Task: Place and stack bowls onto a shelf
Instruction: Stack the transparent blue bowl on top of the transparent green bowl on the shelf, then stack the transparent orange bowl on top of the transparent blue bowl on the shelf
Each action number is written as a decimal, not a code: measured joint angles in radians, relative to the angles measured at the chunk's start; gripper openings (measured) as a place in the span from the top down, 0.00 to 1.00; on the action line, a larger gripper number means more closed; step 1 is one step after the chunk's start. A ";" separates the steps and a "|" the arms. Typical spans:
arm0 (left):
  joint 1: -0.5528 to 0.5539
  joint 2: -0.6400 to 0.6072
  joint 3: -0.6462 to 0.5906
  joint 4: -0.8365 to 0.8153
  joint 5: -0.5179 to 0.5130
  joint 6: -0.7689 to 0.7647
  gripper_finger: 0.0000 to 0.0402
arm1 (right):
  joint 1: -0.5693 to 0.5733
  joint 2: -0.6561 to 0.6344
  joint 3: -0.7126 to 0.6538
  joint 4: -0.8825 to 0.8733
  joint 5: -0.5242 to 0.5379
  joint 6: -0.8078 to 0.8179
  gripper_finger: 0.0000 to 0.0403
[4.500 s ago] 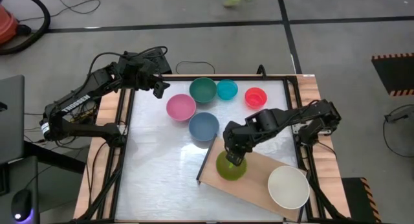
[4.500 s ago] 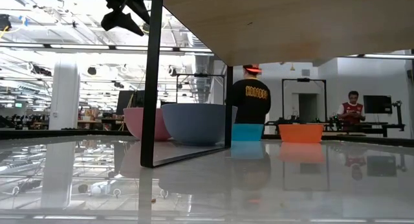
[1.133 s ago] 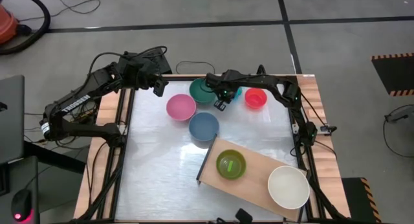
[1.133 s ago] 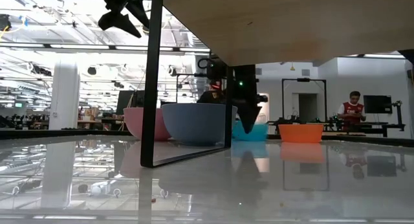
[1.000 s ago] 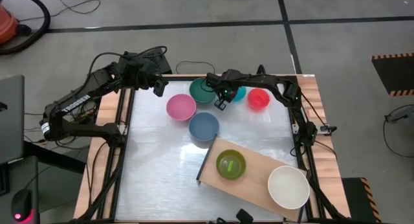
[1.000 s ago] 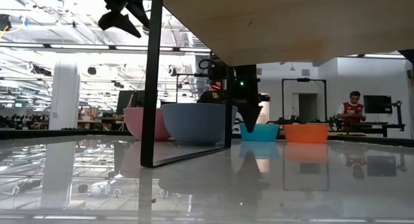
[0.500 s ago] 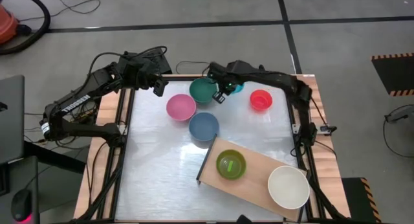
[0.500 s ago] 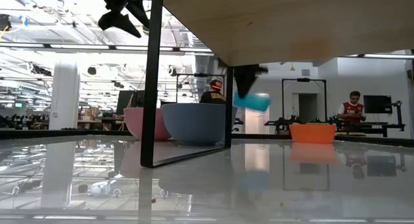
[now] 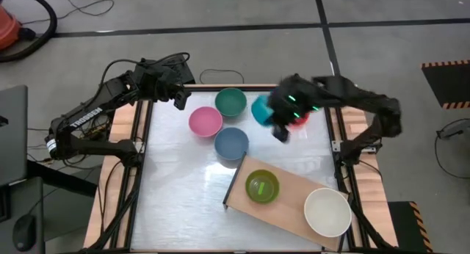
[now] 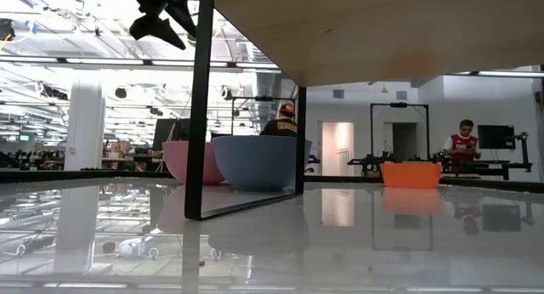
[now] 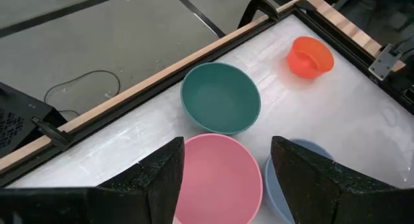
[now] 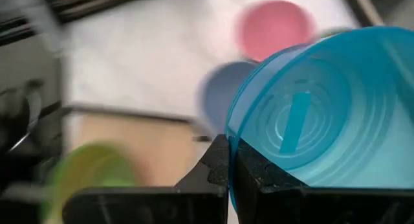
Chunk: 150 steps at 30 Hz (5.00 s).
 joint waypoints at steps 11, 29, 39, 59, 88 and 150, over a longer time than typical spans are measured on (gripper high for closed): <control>0.000 0.000 0.000 0.000 0.019 0.012 0.45 | 0.485 -0.061 0.000 0.058 0.106 -0.007 0.92; 0.000 0.000 0.000 -0.007 0.020 0.053 0.45 | 0.664 0.080 0.003 0.068 0.201 -0.109 0.94; 0.000 0.000 0.000 -0.019 0.019 0.053 0.45 | 0.662 0.181 0.002 -0.080 0.195 -0.138 0.94; 0.000 0.000 0.000 -0.018 0.017 0.054 0.45 | 0.653 0.211 0.001 -0.112 0.195 -0.293 0.94; 0.000 0.000 0.000 -0.018 0.003 0.054 0.45 | 0.639 0.211 0.001 -0.084 0.192 -0.258 0.87; 0.000 0.000 0.000 -0.018 0.019 0.050 0.45 | 0.465 0.073 0.182 -0.353 0.856 0.468 0.82</control>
